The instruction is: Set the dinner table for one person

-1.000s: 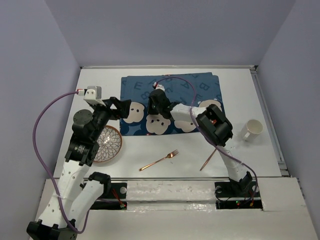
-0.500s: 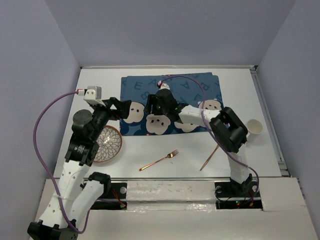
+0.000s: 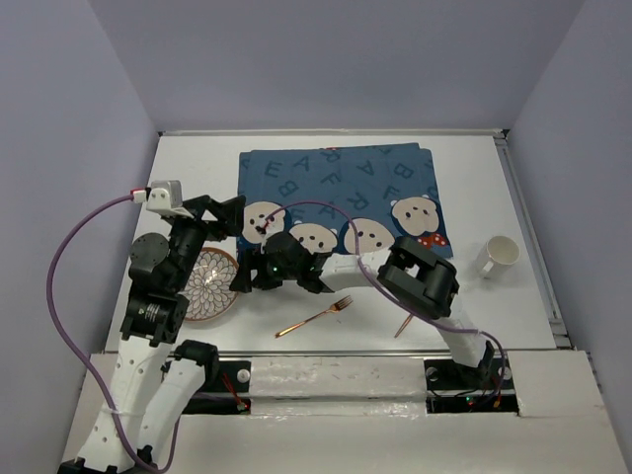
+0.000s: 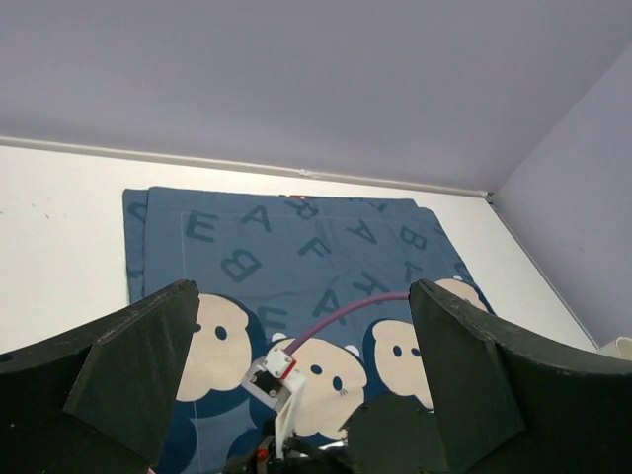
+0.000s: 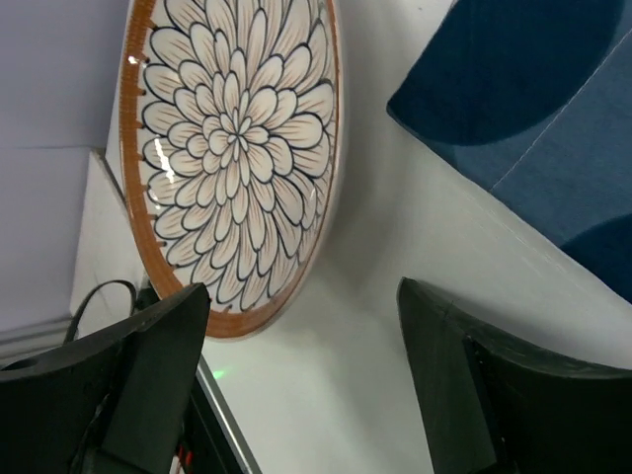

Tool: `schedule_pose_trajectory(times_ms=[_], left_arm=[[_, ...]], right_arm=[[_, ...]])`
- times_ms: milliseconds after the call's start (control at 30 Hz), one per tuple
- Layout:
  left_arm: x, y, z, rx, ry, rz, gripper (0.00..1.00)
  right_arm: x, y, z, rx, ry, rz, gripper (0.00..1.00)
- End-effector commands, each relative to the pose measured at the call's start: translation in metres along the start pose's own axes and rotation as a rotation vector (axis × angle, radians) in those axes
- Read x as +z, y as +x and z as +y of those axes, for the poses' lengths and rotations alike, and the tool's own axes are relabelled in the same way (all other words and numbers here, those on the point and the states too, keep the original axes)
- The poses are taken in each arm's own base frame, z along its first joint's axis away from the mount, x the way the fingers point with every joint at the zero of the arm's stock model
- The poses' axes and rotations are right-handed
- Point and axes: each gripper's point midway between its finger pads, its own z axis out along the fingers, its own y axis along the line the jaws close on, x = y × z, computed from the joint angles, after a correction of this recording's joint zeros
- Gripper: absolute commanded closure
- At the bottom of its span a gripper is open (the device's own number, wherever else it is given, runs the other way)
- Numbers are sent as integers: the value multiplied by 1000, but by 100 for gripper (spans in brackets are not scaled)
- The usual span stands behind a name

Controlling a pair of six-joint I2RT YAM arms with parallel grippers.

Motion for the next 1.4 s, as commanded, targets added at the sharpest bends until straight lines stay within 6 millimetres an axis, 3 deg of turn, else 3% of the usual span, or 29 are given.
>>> schedule_pose_trajectory(times_ms=[0,100,167,300,367,400,467,500,567,600,633,667,700,733,767,900,933,967,1000,1133,1167,1233,1367], left_arm=[[0,-15,-2,9,5,-65,1],[0,-15,-3,9,10,-65,1],[0,-15,-3,7,13,-64,1],[-1,-16,-4,8,18,-67,1],[-1,-17,-4,9,15,-69,1],[-2,-17,-3,8,11,-71,1],[-2,-19,-2,14,6,-76,1],[-3,-22,-2,15,-2,-86,1],[-6,-28,1,24,-20,-106,1],[-8,-30,3,27,-30,-111,1],[-9,-32,4,28,-40,-116,1],[-11,-34,4,29,-45,-125,1],[-11,-35,5,32,-49,-126,1],[-12,-35,5,35,-50,-126,1],[-12,-36,5,35,-49,-128,1],[-11,-34,5,35,-49,-120,1],[-11,-33,4,33,-44,-116,1],[-11,-32,2,31,-38,-114,1],[-11,-31,1,31,-31,-110,1],[-9,-28,-3,29,-11,-99,1],[-8,-26,-3,28,-10,-94,1],[-7,-24,-5,25,0,-85,1],[-5,-20,-8,22,19,-73,1]], right_arm=[[16,-20,25,34,-73,-46,20],[31,-4,14,74,-52,-18,31],[35,-4,14,106,-58,-19,38],[43,-4,11,130,-54,-27,72],[40,-13,20,127,-70,-51,98],[37,-9,21,109,-69,-54,100],[27,-21,30,80,-75,-95,100],[14,-37,45,48,-95,-133,100],[1,-50,47,14,-70,-191,100],[-15,-67,64,-3,-90,-238,100],[-25,-78,66,-6,-88,-264,100],[-34,-83,59,7,-74,-275,100],[-48,-109,48,46,-71,-328,100],[-69,-129,56,52,-107,-370,100],[-81,-145,34,67,-74,-405,100],[-130,-186,3,113,-41,-500,100],[-145,-204,-18,135,-20,-534,100],[-158,-214,-25,144,-16,-563,100],[-172,-226,-53,168,27,-594,100],[-198,-245,-102,198,120,-629,100],[-209,-253,-122,213,169,-651,100],[-227,-267,-145,228,203,-679,100],[-245,-279,-176,256,267,-687,100]])
